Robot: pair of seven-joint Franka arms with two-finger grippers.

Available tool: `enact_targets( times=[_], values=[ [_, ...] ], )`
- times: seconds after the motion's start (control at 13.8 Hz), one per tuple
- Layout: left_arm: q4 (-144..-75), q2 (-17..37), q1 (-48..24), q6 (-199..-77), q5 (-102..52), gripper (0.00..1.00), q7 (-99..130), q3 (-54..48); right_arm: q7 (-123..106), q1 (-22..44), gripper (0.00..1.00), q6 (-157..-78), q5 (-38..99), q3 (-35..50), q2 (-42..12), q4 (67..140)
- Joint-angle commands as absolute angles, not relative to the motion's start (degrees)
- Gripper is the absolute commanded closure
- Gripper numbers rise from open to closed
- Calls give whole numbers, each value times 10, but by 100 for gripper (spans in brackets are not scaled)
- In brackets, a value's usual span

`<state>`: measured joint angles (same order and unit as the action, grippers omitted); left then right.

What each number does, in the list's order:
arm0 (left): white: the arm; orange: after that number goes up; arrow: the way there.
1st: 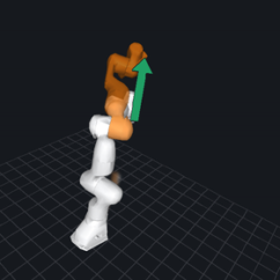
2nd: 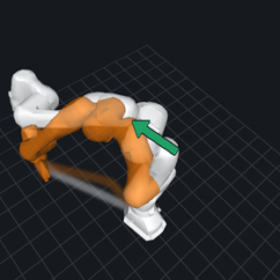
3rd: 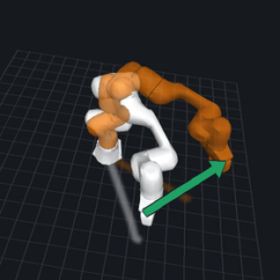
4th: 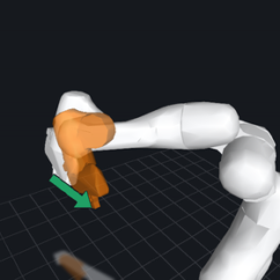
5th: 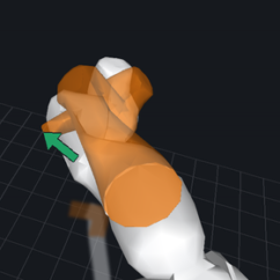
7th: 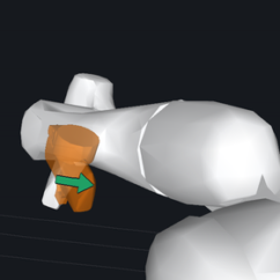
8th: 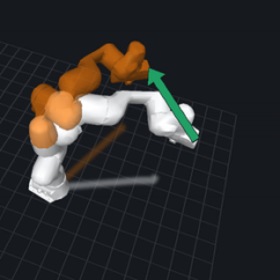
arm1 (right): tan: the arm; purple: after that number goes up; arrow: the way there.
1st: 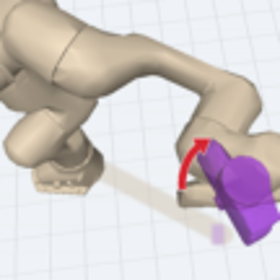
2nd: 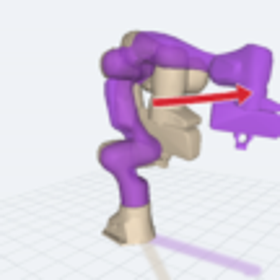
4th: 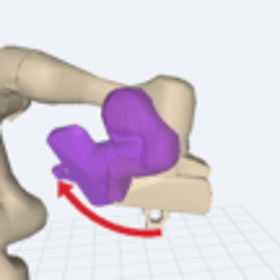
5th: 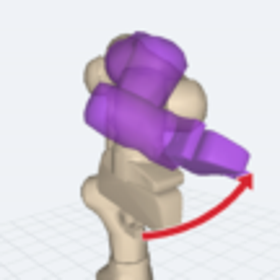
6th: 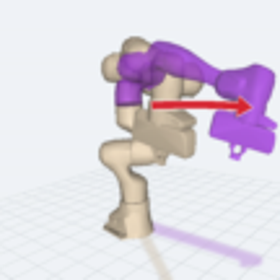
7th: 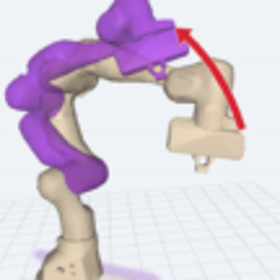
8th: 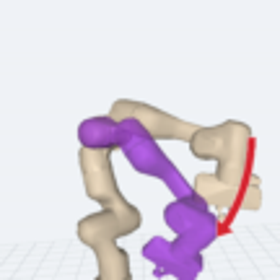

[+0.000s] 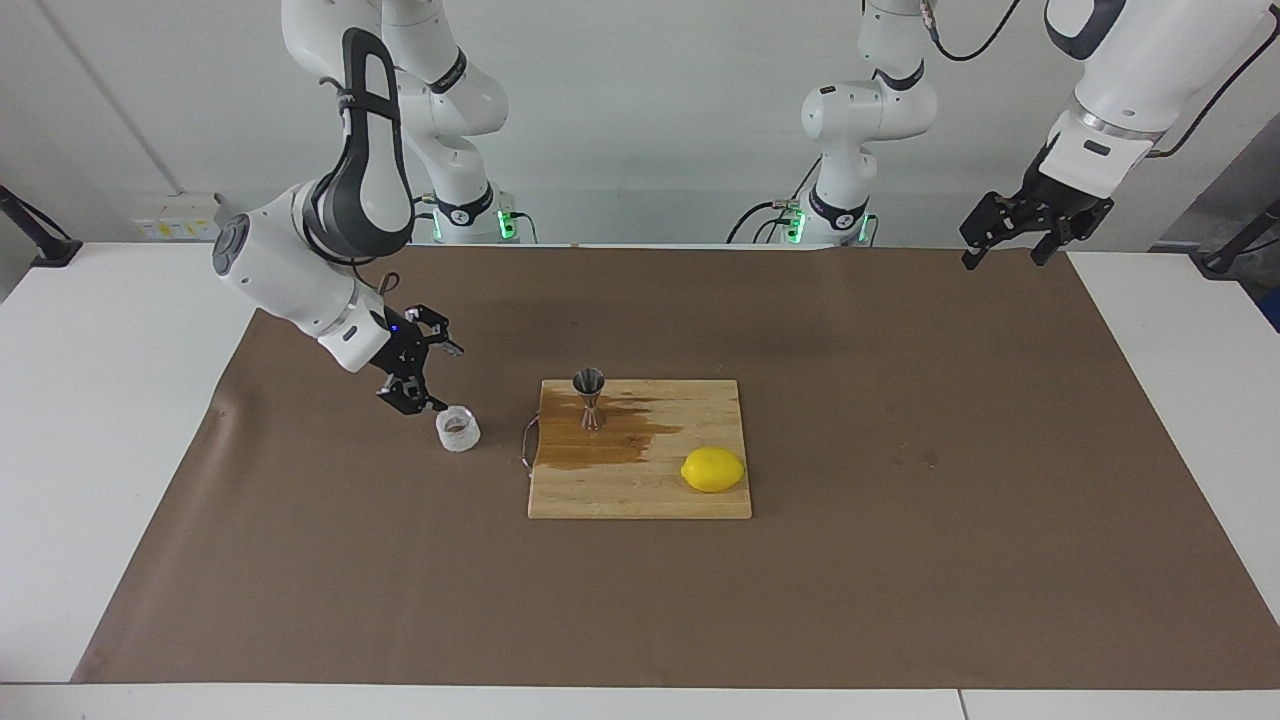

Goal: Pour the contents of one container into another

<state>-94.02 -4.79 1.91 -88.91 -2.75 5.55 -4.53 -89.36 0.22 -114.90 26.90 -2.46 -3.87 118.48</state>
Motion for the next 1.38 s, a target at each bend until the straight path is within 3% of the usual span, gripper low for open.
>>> enact_targets(
  times=[0.0, 0.36, 0.73, 1.09, 1.31],
  values=[
    [-942, -57, 17, -879, -26, 0, 56, -42, -722, 12, 0, -1141, 180, -19, -2, 1194],
    [-942, -57, 17, -879, -26, 0, 56, -42, -412, 33, 0, -1139, 52, -19, 5, 1194],
    [-942, -57, 17, -879, -26, 0, 56, -42, -46, 35, 0, -1047, 32, -18, -4, 1128],
    [-942, -57, 17, -879, -26, 0, 55, -42, 43, 33, 0, -899, 7, -21, 10, 992],
    [-942, -57, 17, -879, -26, 0, 56, -42, 47, 32, 0, -885, 13, -28, 55, 980]
  ],
)
